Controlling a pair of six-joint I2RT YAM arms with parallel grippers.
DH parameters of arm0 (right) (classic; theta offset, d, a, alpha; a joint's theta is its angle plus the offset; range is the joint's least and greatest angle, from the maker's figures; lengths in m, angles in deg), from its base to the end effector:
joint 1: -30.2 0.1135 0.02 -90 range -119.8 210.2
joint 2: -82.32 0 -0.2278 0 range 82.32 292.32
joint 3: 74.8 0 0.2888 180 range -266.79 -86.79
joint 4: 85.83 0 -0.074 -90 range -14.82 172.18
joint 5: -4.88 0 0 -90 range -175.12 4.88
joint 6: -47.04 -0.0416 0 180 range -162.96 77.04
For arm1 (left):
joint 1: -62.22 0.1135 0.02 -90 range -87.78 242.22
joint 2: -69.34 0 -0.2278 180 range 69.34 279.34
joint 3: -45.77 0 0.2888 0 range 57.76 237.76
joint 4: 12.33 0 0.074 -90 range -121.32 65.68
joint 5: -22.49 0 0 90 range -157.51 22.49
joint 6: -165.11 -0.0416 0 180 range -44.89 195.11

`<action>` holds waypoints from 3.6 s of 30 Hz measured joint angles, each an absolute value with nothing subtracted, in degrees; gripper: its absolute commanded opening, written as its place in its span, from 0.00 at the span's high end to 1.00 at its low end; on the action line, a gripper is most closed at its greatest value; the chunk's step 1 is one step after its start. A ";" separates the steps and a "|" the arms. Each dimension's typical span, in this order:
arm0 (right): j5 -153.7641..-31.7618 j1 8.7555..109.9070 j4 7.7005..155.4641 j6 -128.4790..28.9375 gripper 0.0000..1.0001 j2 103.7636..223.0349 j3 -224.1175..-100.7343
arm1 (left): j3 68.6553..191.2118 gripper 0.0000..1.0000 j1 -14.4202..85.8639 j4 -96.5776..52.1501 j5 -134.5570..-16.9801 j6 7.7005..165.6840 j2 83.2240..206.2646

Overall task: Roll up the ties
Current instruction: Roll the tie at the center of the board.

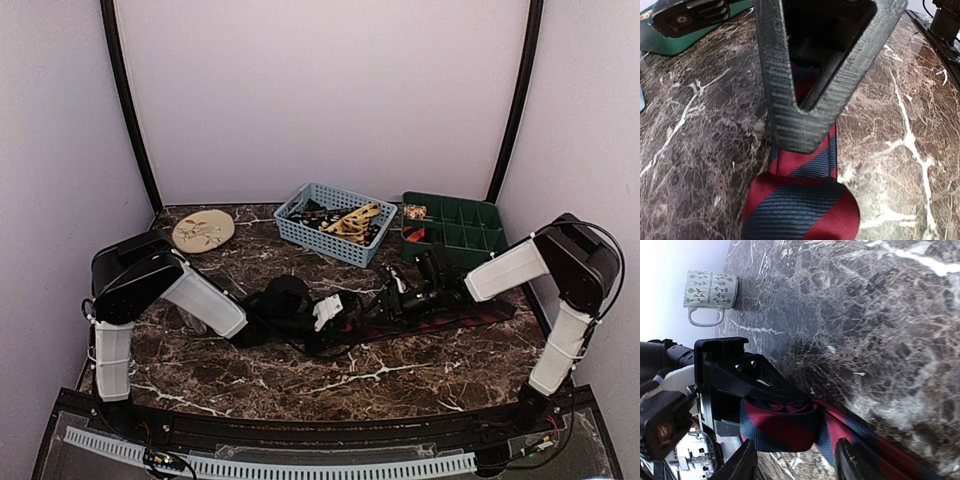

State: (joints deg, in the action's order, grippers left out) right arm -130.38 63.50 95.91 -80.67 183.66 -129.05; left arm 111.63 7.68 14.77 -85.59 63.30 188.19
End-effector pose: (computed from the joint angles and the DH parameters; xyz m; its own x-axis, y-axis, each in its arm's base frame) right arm 0.2629 0.2081 0.0519 -0.9620 -0.1168 -0.2469 -0.2721 0.4875 0.8296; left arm 0.2250 -0.3381 0.0328 -0.0563 0.4145 -0.9083 0.9683 0.2444 0.0515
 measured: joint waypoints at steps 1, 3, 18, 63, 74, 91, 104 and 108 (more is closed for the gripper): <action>-130.33 63.85 95.22 -80.76 0.52 183.66 -129.60 | 111.63 0.79 7.68 13.55 -85.24 63.19 187.64; -130.20 64.97 93.16 -81.22 0.56 183.66 -131.17 | 111.76 0.79 7.68 10.80 -84.44 63.06 186.61; -130.27 68.86 87.89 -79.91 1.00 187.64 -137.99 | 113.27 0.74 7.57 4.65 -83.28 62.25 185.34; -129.35 62.28 97.58 -75.88 0.45 185.49 -127.74 | 113.69 0.74 7.55 25.13 -87.93 69.35 193.96; -129.09 65.12 88.22 -78.38 0.61 183.31 -133.20 | 113.49 0.74 6.69 14.47 -83.21 62.29 189.23; -129.90 67.22 86.04 -77.44 1.00 185.32 -135.87 | 112.99 0.57 6.89 10.71 -83.52 61.07 187.33; -129.44 66.30 91.87 -75.97 1.00 188.40 -131.85 | 104.70 0.25 7.42 15.34 -85.11 64.98 183.55; -129.09 64.99 93.75 -74.57 1.00 188.47 -129.82 | 103.54 0.23 7.42 20.37 -85.00 68.54 184.69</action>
State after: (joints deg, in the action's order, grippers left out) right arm -129.09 64.99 93.75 -74.57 188.47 -129.82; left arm 103.54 7.42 20.37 -85.00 68.54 184.69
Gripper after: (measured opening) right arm 0.010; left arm 0.763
